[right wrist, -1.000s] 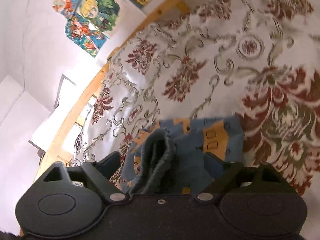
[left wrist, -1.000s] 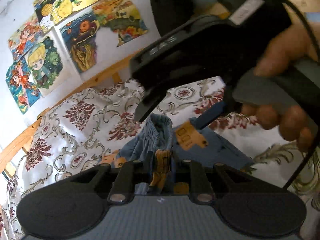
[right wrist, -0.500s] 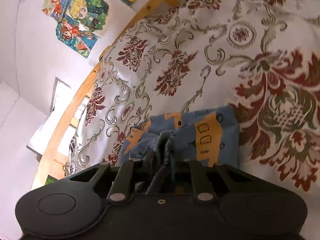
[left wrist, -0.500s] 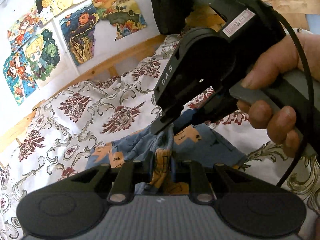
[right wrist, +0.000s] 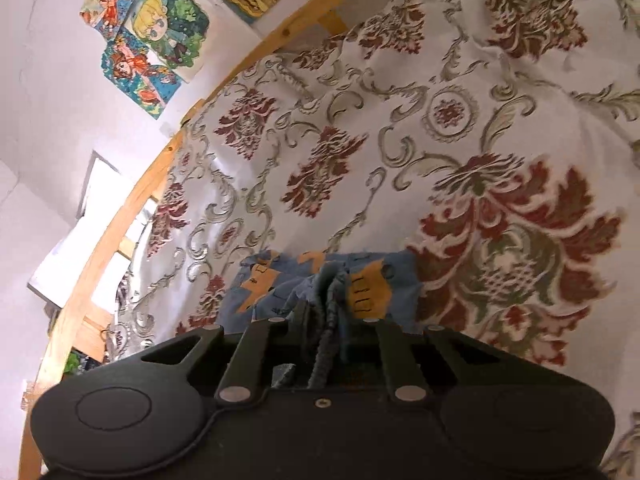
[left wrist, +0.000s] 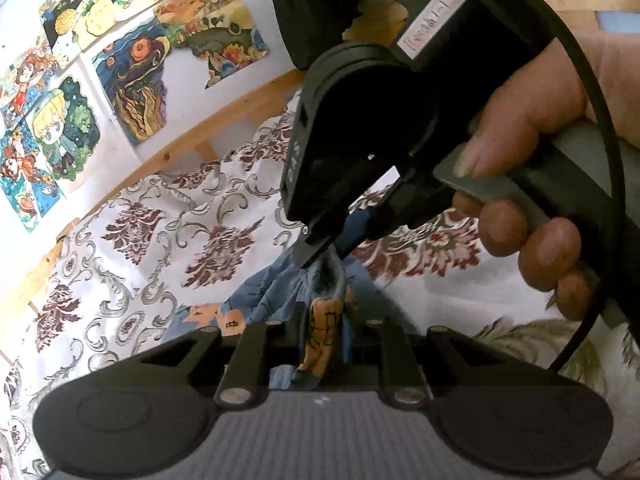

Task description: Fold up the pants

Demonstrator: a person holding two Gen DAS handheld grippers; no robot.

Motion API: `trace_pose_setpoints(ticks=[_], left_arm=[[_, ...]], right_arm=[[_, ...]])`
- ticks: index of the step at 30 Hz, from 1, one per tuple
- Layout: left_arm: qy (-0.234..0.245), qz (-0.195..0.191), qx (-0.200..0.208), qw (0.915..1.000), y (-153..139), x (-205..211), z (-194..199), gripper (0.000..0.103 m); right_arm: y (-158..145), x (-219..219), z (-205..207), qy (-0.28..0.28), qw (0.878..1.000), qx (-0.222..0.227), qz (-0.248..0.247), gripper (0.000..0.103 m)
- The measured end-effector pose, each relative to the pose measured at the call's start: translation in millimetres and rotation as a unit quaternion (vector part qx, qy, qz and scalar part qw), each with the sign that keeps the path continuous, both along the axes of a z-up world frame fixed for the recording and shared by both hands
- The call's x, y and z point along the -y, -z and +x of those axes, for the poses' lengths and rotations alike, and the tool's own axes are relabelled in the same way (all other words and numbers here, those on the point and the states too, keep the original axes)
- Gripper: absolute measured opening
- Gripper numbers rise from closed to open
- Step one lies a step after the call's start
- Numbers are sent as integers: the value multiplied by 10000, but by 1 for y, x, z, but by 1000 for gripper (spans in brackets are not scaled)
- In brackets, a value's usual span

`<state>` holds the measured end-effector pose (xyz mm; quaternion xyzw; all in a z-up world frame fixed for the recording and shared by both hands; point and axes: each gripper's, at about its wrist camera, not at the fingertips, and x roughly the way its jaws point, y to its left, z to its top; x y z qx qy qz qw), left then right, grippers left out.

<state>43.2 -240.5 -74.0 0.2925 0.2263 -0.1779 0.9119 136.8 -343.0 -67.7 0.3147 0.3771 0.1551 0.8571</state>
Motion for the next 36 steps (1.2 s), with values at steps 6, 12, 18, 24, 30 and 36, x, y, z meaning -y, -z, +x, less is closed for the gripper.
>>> trace_pose_setpoints(ticks=[6,12,18,24,30,36], left_arm=[[50,67,-106,9999,8,17,-2,19],[22,97,-245,9996,14,22,1,19],[195,68,-505,9985,22,23,1,28],[848,-792,-1327,9843,-8,-27,0,54],[-77,-1562,-1493,9764,-42,-122,32,103],[-1209,-2165,-1117,9623,-39,-171,71,103]], right_arm=[[6,9,-2,134,9996,-227,-108,14],[8,9,-2,155,9989,-317,-307,14],[17,9,-1,177,9976,-530,-409,24],[8,7,-16,327,9944,-358,-935,79],[-12,-27,-35,212,9733,355,-2257,102],[-12,-76,-54,307,9233,823,-3739,102]])
